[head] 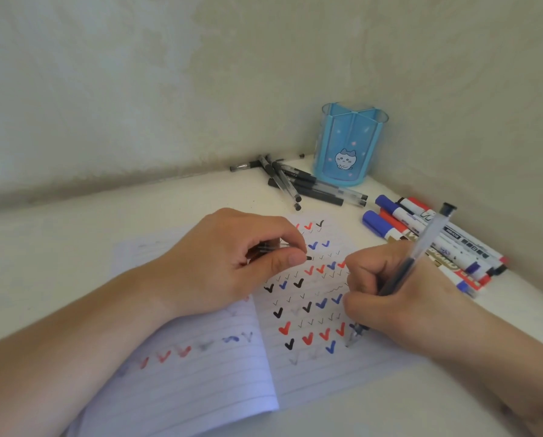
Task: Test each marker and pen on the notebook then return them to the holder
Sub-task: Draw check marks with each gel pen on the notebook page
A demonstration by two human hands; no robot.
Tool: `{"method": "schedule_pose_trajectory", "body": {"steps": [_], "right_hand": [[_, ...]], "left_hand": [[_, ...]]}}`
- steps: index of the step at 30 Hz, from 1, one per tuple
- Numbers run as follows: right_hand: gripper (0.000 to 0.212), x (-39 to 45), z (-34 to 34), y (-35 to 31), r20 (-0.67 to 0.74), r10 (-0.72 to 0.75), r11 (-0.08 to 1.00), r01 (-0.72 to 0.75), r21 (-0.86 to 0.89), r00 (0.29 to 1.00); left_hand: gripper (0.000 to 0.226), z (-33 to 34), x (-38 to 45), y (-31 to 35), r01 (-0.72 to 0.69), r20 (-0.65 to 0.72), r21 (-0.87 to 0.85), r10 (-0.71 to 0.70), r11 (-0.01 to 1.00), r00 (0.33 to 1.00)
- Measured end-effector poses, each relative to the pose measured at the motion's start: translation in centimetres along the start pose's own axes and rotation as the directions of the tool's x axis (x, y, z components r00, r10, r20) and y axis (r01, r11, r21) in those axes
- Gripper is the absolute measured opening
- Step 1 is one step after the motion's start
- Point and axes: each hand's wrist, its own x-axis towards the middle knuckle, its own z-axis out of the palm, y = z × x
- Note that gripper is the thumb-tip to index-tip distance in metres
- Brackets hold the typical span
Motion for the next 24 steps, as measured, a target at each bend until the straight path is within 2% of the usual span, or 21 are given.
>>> {"method": "schedule_pose_trajectory", "body": {"steps": [5,7,9,11,15,18,22,24], "right_hand": [[0.037,0.2,0.0,0.1,-0.009,0.018,0.997,-0.017,0.081,1.0],[0.047,0.4,-0.1,0.2,-0.082,0.039,0.979,-0.021,0.204,0.996],[0.045,0.6,-0.4,0.0,-0.179,0.039,0.926,0.032,0.376,0.983],[0.041,0.8,-0.8,-0.3,-0.214,-0.024,0.877,0.124,0.464,0.977],[0.03,0.6,-1.5,-0.6,-0.157,-0.119,0.836,0.184,0.518,0.98],[0.012,0.6,-1.4,-0.5,-0.167,-0.102,0.844,0.174,0.508,0.981],[0.034,0.7,-0.7,-0.6,-0.112,-0.095,0.851,0.138,0.507,0.989],[0.03,0.6,-0.3,-0.6,-0.124,-0.099,0.858,0.148,0.492,0.987]], "left_hand": [[0.026,-0.2,0.2,0.2,-0.041,-0.044,-0.008,0.041,0.999,0.998],[0.021,-0.1,0.3,0.2,-0.049,-0.053,-0.018,0.048,0.999,0.997],[0.019,-0.1,0.3,0.2,-0.037,-0.072,-0.055,0.033,0.998,0.997],[0.019,-0.1,0.3,0.2,-0.017,-0.102,-0.095,0.007,0.995,0.995],[0.015,-0.2,0.3,0.7,0.006,-0.129,-0.156,-0.026,0.988,0.991],[0.017,-0.1,0.4,0.8,0.001,-0.128,-0.177,-0.024,0.984,0.991],[0.021,0.0,0.3,1.2,-0.025,-0.116,-0.188,0.004,0.982,0.993],[0.026,0.1,0.2,1.6,-0.054,-0.095,-0.21,0.034,0.976,0.995]]}}
